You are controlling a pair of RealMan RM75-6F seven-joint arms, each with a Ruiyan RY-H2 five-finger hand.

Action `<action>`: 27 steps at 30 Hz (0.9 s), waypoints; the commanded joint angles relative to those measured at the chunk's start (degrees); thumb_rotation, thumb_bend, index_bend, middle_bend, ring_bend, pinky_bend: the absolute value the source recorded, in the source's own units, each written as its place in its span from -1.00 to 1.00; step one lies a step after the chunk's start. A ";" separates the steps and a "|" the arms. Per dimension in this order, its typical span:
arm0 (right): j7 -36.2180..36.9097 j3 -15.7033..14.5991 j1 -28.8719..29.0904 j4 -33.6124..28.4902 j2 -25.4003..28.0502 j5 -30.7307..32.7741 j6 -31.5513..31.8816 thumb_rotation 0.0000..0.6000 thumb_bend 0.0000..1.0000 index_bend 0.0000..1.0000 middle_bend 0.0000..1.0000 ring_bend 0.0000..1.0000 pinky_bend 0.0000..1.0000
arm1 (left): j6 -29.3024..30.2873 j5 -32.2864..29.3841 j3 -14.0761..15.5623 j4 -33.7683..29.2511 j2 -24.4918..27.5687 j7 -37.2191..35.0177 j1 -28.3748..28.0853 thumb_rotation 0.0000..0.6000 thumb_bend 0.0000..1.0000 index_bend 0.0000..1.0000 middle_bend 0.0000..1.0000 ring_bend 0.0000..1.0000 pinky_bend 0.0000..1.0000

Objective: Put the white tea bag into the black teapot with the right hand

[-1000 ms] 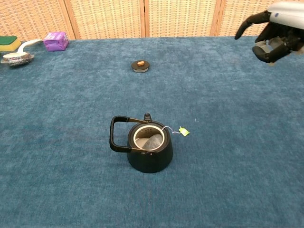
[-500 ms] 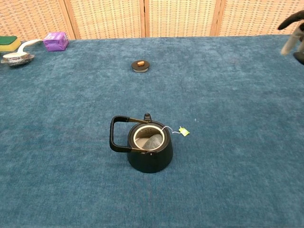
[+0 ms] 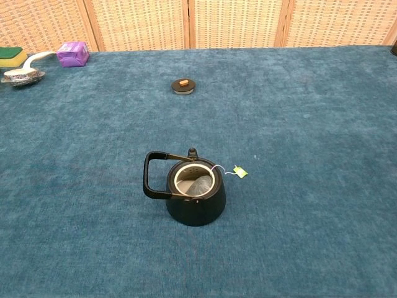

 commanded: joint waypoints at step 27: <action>5.52 -0.51 -14.17 -0.05 2.27 -9.59 4.14 1.00 0.06 -0.69 -0.30 -0.28 -0.28 | 1.72 2.43 1.85 -5.88 0.79 4.32 1.95 1.00 -0.52 -0.99 -0.79 -1.00 -0.83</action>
